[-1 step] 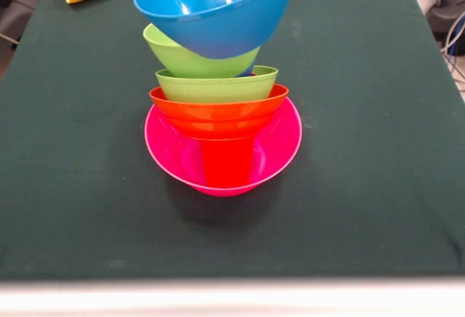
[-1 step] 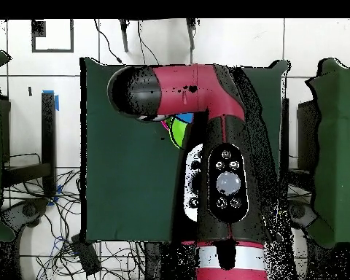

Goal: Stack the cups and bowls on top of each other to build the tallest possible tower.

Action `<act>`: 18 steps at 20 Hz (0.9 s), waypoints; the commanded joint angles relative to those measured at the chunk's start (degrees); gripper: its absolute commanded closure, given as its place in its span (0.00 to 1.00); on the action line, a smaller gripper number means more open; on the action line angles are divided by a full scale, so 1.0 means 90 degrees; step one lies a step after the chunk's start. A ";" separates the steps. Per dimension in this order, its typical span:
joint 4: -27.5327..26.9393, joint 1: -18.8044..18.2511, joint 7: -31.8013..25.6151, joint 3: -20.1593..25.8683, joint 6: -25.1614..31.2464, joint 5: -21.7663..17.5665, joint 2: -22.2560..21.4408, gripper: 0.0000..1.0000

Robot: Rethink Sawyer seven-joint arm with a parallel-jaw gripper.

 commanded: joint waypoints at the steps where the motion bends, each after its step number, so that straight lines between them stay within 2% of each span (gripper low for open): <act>1: 0.0697 -0.0110 -0.0791 0.0168 0.0151 -0.0441 -0.0209 1.00; 13: 0.0949 -0.0380 -0.1039 0.0345 0.0007 -0.0427 -0.0354 1.00; 18: 0.1433 -0.0532 -0.0939 0.0408 -0.0356 -0.0382 -0.0445 1.00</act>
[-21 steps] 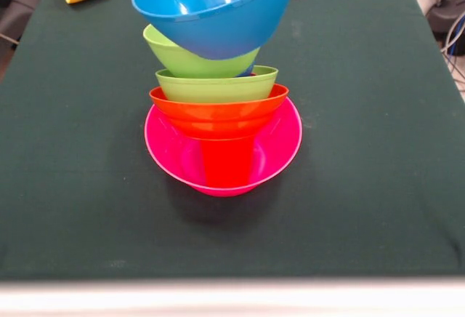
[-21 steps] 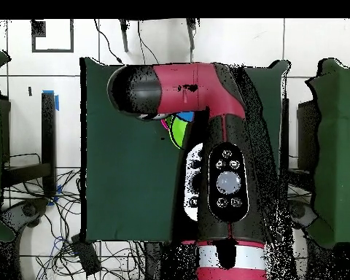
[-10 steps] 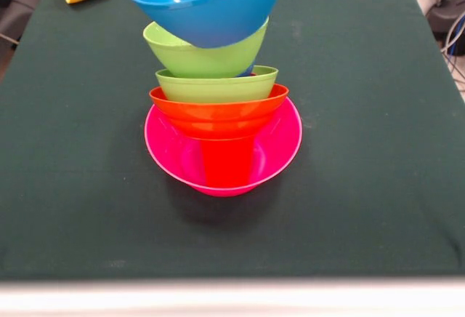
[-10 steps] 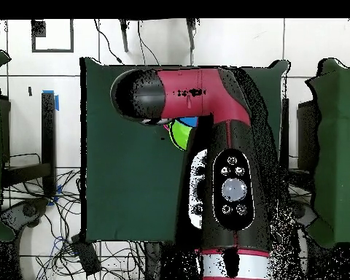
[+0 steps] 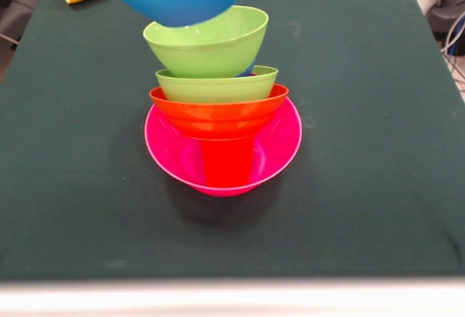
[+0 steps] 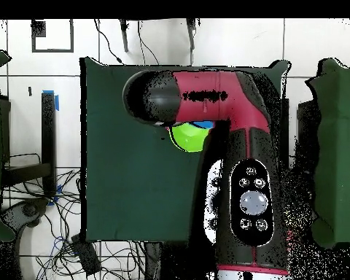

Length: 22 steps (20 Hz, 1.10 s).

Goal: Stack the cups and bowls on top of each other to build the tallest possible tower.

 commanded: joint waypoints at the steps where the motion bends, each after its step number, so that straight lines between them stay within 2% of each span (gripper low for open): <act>1: 0.1302 -0.0213 -0.0865 0.0435 -0.0563 -0.0366 -0.0039 1.00; 5: 0.1642 -0.0185 -0.0507 0.0434 -0.0976 -0.0377 -0.0036 1.00; 22: 0.1897 -0.0162 -0.0451 0.0414 -0.0943 -0.0349 -0.0148 1.00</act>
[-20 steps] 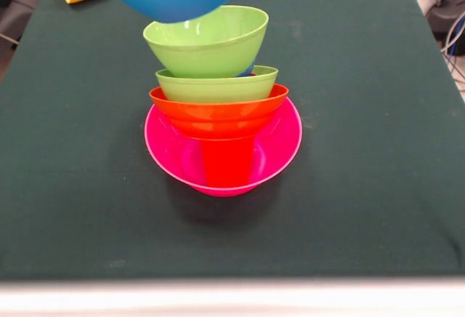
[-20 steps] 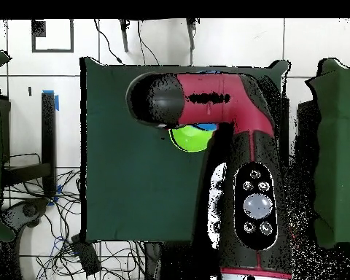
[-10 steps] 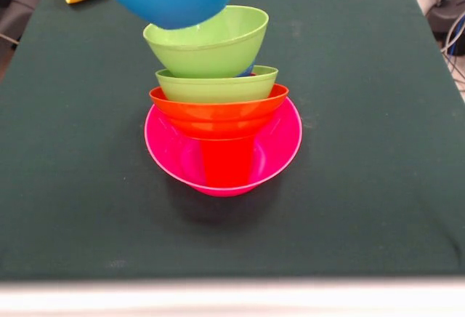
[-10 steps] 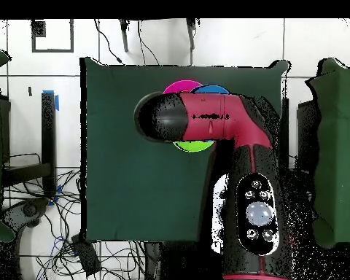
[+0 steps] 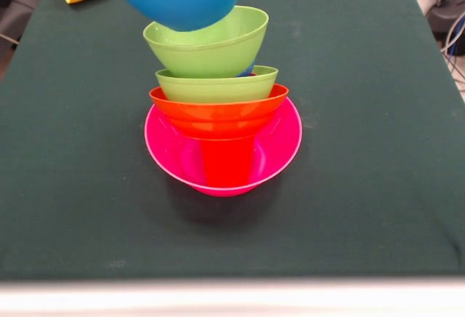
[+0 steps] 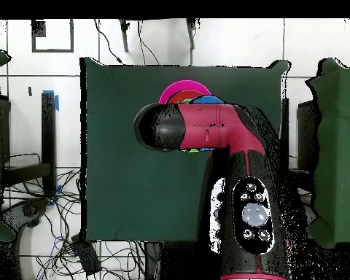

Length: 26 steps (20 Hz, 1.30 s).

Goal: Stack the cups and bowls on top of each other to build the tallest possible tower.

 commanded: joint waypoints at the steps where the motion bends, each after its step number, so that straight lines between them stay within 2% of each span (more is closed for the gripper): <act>1: 0.0615 -0.0010 -0.0489 0.0422 -0.0143 -0.0336 0.0006 1.00; 26: 0.0969 -0.0046 -0.0290 0.0318 -0.1018 -0.0540 0.0143 1.00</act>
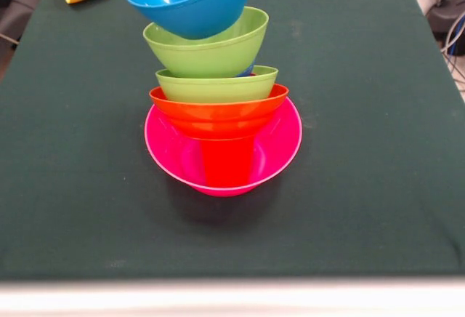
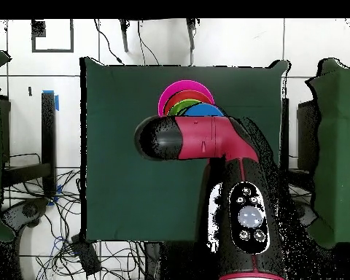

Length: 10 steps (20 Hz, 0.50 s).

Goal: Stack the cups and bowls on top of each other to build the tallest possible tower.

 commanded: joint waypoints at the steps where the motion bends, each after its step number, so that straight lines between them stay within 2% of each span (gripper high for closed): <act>1: 0.0479 -0.0029 -0.0294 0.0313 -0.0429 -0.0546 0.0134 1.00; 10: 0.0510 -0.0025 -0.0303 0.0276 -0.0534 -0.0560 0.0155 1.00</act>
